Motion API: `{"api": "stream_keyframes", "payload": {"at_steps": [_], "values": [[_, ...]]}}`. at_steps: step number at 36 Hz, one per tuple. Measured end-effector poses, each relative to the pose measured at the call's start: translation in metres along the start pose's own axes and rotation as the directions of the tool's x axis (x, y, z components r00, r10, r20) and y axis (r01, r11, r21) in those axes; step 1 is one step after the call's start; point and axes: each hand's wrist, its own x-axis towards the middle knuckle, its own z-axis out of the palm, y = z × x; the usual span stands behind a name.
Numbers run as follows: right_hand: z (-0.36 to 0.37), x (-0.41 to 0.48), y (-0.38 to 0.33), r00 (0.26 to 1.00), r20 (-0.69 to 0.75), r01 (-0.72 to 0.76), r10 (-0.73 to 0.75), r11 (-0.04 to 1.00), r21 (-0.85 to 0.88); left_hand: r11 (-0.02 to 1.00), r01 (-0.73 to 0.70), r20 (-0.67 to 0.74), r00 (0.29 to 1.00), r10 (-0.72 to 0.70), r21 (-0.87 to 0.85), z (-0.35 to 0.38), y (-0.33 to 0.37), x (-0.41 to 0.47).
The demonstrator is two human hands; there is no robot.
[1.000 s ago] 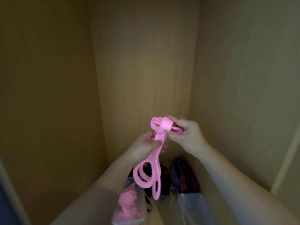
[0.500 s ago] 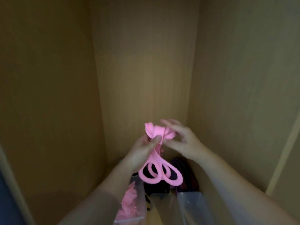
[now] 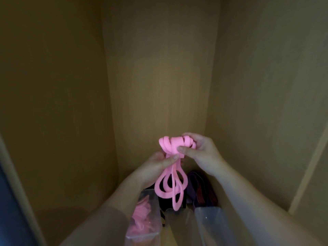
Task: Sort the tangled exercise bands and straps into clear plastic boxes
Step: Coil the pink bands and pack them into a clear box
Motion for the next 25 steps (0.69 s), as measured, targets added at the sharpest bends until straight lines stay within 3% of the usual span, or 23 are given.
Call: {"api": "stream_keyframes", "payload": {"at_steps": [7,17,21,25], "values": [[0.011,-0.008,0.008,0.990,-0.090,0.110,-0.113,0.994,-0.027,0.994,0.045,-0.042,0.998,-0.049,-0.095,0.006,0.001,0.000],[0.014,-0.016,0.028,0.983,-0.038,0.180,-0.181,0.983,-0.036,0.970,0.007,-0.095,0.995,-0.031,-0.243,0.006,-0.006,0.001],[0.006,-0.018,0.029,0.992,0.051,0.117,-0.118,0.993,0.028,0.972,-0.025,-0.169,0.986,-0.015,-0.233,0.004,-0.013,0.001],[0.000,-0.013,0.018,0.989,0.093,-0.125,0.115,0.987,0.105,0.971,-0.010,-0.153,0.988,-0.028,-0.237,0.002,-0.015,0.001]]}}
